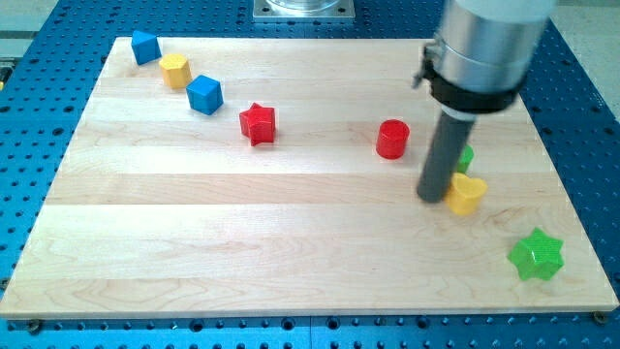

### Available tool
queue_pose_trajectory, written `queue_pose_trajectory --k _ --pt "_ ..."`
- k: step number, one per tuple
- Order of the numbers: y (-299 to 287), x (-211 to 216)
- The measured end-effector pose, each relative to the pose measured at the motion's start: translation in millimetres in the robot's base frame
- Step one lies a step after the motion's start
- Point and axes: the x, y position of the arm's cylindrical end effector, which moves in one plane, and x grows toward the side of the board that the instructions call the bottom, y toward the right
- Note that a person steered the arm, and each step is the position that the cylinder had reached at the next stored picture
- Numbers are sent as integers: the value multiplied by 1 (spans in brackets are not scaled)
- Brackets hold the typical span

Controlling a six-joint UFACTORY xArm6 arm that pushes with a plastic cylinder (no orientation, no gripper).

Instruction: Move the red circle to the center

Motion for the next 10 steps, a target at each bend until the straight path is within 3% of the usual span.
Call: queue_pose_trajectory --k 2,4,5,7,10 --pt "4 -2" --pt "-18 -89" --pt "-11 -113" --pt "-83 -108" --pt "-108 -90"
